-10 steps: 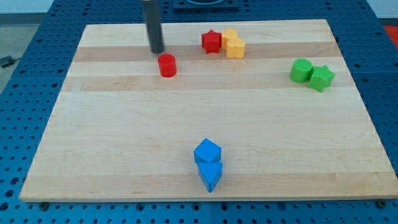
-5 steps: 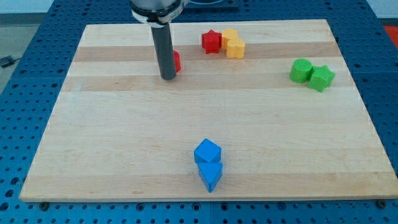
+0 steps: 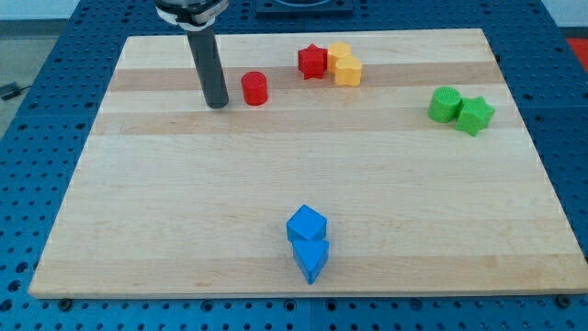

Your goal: Slide the red circle into the red star

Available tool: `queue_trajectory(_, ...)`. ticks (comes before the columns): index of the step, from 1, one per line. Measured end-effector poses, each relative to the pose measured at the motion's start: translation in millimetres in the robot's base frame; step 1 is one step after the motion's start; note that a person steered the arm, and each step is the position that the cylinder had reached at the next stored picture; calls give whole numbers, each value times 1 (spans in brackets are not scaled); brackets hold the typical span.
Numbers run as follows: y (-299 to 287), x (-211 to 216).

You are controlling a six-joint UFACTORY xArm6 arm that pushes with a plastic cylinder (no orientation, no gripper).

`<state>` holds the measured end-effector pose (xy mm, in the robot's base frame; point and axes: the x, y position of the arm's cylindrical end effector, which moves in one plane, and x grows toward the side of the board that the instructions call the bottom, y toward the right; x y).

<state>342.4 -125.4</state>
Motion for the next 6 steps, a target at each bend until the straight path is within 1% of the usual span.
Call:
queue_trajectory(2, 38, -7)
queue_trajectory(5, 66, -15)
queue_trajectory(6, 82, -25)
